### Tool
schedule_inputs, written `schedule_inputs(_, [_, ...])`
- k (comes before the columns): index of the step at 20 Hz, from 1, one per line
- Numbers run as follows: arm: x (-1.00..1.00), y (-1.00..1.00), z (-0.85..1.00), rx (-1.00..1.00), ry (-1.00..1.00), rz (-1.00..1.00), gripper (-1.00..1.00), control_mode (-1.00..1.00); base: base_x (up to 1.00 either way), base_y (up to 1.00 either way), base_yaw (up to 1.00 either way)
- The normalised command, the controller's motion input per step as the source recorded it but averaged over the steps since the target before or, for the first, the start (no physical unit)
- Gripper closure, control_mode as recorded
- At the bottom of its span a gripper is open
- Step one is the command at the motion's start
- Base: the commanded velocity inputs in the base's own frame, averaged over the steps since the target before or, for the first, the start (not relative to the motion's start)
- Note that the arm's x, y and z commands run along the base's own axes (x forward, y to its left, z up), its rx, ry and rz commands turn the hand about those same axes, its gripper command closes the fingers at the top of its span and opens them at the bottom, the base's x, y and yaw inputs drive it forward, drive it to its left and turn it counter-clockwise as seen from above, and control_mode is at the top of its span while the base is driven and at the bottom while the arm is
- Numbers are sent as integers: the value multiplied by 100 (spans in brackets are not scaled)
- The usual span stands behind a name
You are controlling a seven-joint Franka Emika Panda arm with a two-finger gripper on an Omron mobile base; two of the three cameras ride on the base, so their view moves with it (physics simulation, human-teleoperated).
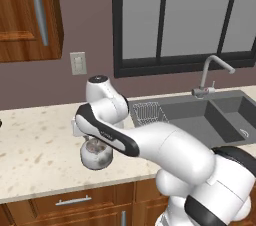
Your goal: Place the bowl in the left basin and the kettle in the right basin of the sink.
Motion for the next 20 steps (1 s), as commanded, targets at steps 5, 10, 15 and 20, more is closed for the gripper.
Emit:
schedule_inputs(5, [15,4,-13,0,0,0,-100,-100,0,0,0])
schedule_inputs(10, [16,4,-10,0,0,0,-100,-100,0,0,0])
schedule_inputs(15, [10,6,-13,0,0,0,-100,-100,0,0,0])
schedule_inputs(20, [4,7,-9,0,1,0,-100,-100,0,0,0])
